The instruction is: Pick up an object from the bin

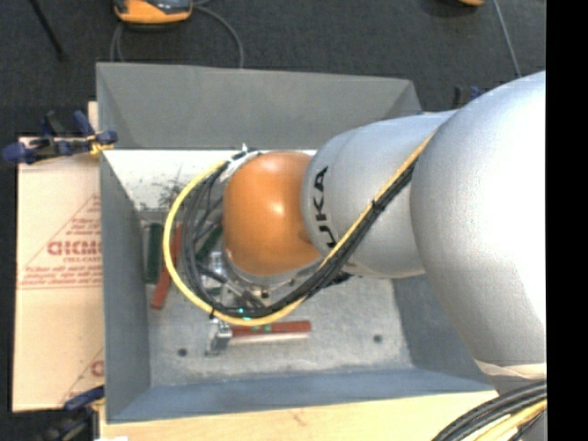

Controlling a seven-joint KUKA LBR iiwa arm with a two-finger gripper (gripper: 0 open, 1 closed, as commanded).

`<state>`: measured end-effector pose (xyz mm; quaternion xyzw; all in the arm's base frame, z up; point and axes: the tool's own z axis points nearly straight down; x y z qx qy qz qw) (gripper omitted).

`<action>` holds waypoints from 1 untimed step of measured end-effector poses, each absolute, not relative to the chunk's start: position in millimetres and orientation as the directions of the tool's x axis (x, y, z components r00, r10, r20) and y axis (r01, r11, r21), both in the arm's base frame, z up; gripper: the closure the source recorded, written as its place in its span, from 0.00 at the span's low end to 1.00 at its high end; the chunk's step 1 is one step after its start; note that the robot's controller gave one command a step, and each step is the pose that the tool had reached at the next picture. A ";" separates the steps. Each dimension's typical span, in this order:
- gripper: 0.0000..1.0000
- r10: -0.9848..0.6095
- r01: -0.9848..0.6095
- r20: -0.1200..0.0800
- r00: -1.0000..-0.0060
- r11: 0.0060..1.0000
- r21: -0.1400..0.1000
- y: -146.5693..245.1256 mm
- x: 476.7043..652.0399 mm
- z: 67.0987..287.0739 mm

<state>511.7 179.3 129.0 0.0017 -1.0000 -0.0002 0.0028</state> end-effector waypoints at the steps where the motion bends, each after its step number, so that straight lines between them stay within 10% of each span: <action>1: 0.00 0.000 0.000 -0.001 -1.000 1.000 0.002 178.7 513.9 132.8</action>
Offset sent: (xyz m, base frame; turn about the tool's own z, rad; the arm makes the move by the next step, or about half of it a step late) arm 0.0196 -0.0572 -0.0570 -0.1354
